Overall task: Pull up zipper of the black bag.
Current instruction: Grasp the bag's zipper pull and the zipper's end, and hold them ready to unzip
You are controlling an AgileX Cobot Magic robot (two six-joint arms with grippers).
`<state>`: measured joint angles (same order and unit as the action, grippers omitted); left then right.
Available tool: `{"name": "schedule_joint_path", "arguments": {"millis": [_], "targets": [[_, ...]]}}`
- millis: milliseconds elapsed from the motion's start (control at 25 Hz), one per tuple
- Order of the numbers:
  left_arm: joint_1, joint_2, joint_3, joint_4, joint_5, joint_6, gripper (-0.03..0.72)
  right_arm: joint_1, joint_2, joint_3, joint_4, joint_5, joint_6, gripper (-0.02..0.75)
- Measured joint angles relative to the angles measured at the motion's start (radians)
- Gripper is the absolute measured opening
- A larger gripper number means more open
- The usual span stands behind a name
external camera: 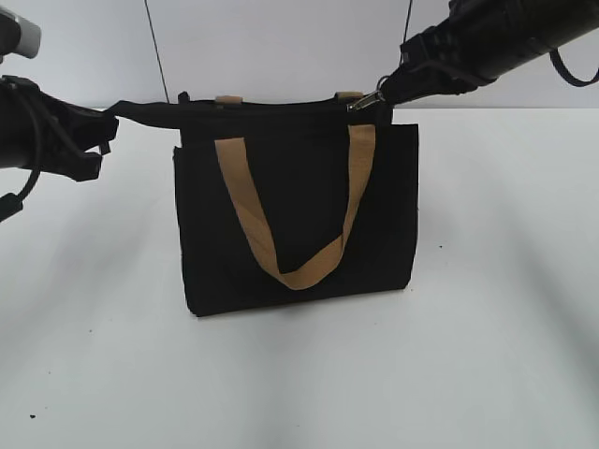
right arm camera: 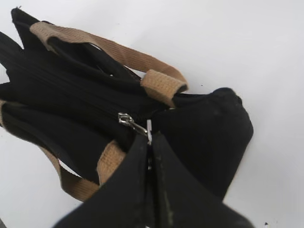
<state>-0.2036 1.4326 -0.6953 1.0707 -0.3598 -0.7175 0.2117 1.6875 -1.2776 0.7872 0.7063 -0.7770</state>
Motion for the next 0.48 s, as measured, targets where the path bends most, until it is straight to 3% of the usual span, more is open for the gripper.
{"name": "schedule_joint_path", "arguments": {"millis": [280,480], "targets": [[0.0,0.0,0.0,0.0,0.0,0.0,0.0,0.0,0.0,0.0,-0.054,0.023,0.006,-0.013],[0.0,0.0,0.0,-0.038,0.01,0.0,0.013,0.0,0.0,0.0,0.007,0.03,0.007,0.034]]}}
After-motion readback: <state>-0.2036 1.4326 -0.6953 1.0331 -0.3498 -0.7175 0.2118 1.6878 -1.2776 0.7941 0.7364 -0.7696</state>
